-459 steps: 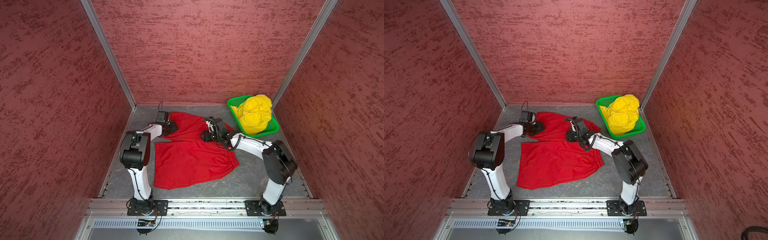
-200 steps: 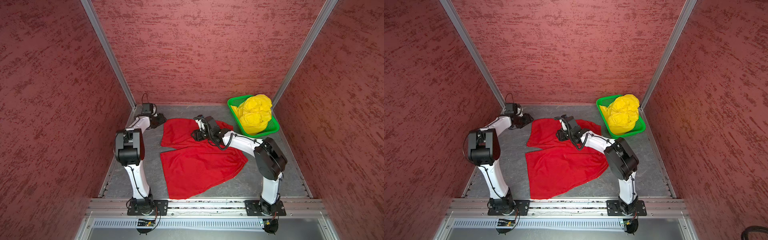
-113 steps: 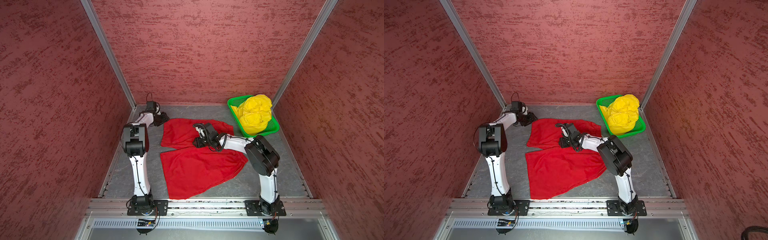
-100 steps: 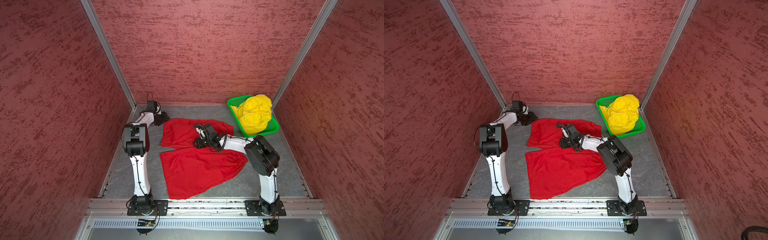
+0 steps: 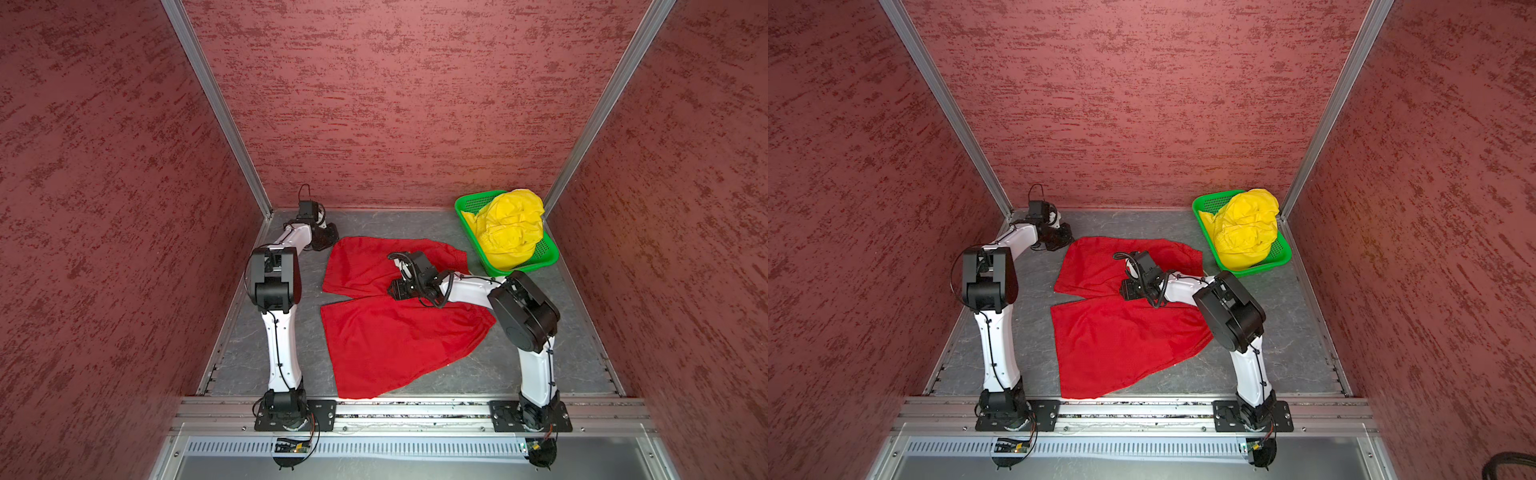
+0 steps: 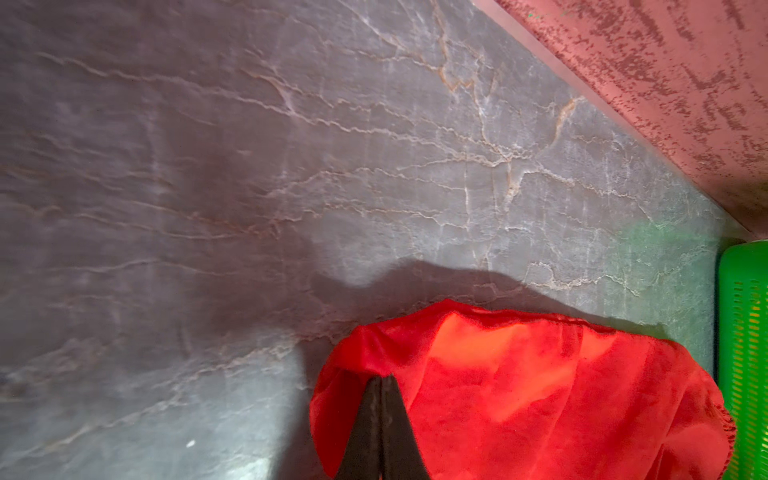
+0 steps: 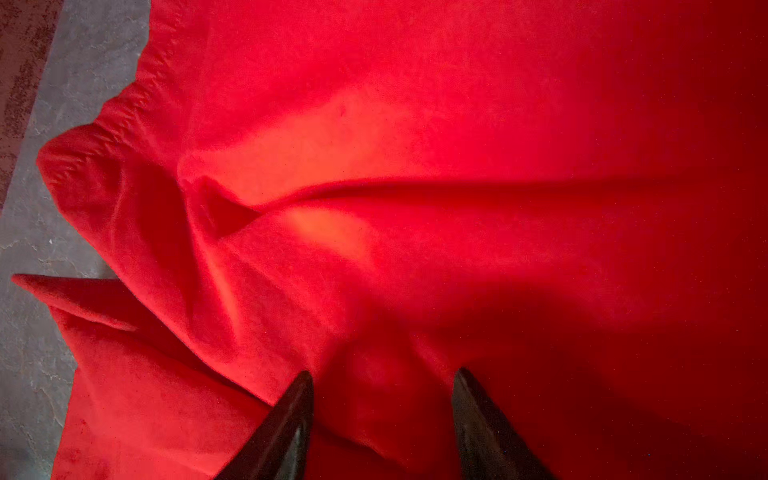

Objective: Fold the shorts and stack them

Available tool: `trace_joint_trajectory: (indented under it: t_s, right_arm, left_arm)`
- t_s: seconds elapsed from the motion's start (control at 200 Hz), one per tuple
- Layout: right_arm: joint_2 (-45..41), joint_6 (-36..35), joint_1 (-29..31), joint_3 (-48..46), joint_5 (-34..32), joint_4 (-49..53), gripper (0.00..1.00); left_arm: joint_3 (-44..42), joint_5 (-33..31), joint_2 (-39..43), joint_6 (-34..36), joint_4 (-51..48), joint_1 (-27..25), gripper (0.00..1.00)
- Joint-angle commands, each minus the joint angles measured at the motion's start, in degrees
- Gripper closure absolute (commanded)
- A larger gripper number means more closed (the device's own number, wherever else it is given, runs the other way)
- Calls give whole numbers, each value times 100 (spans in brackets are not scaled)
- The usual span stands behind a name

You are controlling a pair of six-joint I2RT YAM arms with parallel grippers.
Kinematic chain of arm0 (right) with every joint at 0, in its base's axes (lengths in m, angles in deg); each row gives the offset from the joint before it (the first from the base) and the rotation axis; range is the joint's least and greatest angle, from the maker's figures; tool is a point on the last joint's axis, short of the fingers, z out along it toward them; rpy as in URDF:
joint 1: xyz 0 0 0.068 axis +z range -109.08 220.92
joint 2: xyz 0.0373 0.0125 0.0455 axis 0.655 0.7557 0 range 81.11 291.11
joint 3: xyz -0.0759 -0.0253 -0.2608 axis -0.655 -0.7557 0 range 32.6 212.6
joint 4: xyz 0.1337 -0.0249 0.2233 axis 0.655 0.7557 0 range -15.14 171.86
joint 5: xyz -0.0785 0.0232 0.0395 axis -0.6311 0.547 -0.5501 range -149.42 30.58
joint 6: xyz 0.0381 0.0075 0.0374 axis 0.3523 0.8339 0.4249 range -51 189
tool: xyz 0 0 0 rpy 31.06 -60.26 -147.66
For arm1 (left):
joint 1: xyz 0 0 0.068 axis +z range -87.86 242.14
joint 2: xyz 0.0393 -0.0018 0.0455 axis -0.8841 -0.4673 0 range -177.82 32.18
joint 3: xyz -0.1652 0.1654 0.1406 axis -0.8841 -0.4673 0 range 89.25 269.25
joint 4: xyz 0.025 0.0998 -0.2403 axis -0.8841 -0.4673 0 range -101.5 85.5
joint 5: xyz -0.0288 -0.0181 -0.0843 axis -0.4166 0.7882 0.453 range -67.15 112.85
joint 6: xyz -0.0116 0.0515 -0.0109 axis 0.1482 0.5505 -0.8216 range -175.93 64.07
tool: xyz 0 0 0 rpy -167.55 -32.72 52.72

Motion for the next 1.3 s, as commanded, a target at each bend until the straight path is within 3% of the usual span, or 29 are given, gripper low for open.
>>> trace_joint_trajectory:
  t_s: [0.0, 0.225, 0.466, 0.506, 0.581, 0.661, 0.761, 1.032, 1.293]
  right_arm:
    - [-393, 145, -7, -338, -214, -260, 44]
    - [-606, 358, -7, -758, -225, -548, 44]
    - [-696, 422, -7, -671, -255, -630, 42]
    - [-702, 423, -7, -630, -258, -630, 41]
    - [-761, 422, -7, -553, -254, -607, 40]
    - [-890, 358, -24, -471, -329, -499, 40]
    - [-1120, 226, -97, -429, -467, -291, 39]
    - [-969, 39, -263, -170, -192, -57, 39]
    - [80, -193, -313, 913, -168, 445, 39]
  left_arm:
    - [-13, 8, 518, -25, 333, -8, 100]
    - [246, -26, 605, -105, 714, 2, 100]
    - [1525, -379, -231, 111, 174, -3, 100]
    - [1816, -445, -392, 161, -18, -5, 88]
    - [2343, -565, -619, 240, -466, -7, 56]
    - [2531, -685, -564, 269, -782, -17, 49]
    - [1878, -688, 33, 196, -651, -61, 49]
    - [-1540, -347, 2275, -452, 377, -222, 45]
    - [-3415, -113, 3028, -643, 278, -77, 44]
